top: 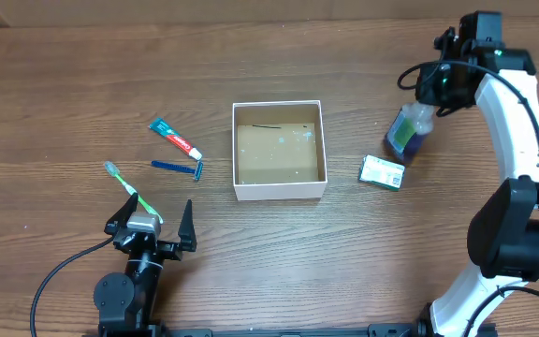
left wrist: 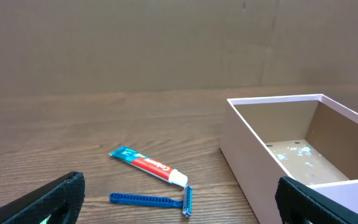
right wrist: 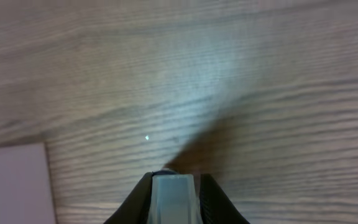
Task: Pack container
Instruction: 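Lift the soap bottle with the right gripper and carry it over the box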
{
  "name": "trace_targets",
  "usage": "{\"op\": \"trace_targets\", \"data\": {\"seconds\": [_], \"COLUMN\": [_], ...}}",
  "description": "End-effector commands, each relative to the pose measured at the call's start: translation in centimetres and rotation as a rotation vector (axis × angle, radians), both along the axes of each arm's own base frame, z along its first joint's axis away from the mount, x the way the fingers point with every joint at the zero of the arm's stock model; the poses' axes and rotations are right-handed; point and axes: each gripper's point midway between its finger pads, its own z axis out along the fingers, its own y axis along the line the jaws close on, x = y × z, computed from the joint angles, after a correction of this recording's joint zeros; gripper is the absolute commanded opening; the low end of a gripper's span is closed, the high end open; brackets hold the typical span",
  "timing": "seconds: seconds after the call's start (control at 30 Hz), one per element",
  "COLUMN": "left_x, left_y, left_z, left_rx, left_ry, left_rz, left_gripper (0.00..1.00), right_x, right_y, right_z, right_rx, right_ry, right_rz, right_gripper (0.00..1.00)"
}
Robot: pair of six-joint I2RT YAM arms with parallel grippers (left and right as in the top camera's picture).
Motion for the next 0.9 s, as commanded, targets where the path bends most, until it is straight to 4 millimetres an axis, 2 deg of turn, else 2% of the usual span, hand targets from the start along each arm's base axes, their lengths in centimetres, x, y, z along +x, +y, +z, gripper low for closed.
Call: {"op": "trace_targets", "data": {"seconds": [0.0,0.13,0.17,0.23,0.3,0.37,0.47,0.57,0.67,0.77,0.87], "left_x": [0.0,0.0,0.0,0.0,0.0,0.0,0.0,0.0,0.0,0.0,0.0], "left_y": [0.3,0.3,0.3,0.3,0.3,0.3,0.3,0.3,0.3,0.3,0.3], "left_z": [0.0,0.0,0.0,0.0,0.0,0.0,0.0,0.0,0.0,0.0,0.0], "left_rx": [-0.003,-0.002,-0.002,-0.002,-0.003,-0.002,-0.003,-0.003,-0.002,-0.003,-0.002], "left_ry": [-0.004,-0.005,-0.005,-0.005,-0.004,-0.005,-0.004,-0.004,-0.005,-0.004,-0.005], "left_rz": [0.014,0.013,0.014,0.013,0.014,0.014,0.014,0.014,0.014,0.014,0.014], "left_gripper": [1.0,1.0,1.0,1.0,1.0,1.0,1.0,1.0,1.0,1.0,1.0], "right_x": [1.6,1.0,0.1,-0.8,-2.3,-3.7,-6.2,-8.0,-9.1,-9.6,-8.8], "right_y": [0.8,3.4,6.2,8.7,12.2,15.6,21.7,26.2,29.7,32.4,33.4], "right_z": [8.2,13.8,17.0,19.1,21.2,22.4,23.2,22.9,22.1,21.2,20.6], "right_rx": [0.028,0.119,0.168,0.199,0.215,0.21,0.203,0.17,0.118,0.075,0.064], "right_ry": [-0.183,-0.281,-0.343,-0.386,-0.432,-0.462,-0.494,-0.505,-0.509,-0.523,-0.532], "right_rz": [0.027,0.108,0.238,0.345,0.482,0.594,0.793,0.913,0.977,1.033,1.039], "right_gripper": [0.05,0.05,0.06,0.07,0.07,0.07,0.07,0.07,0.06,0.06,0.06]}}
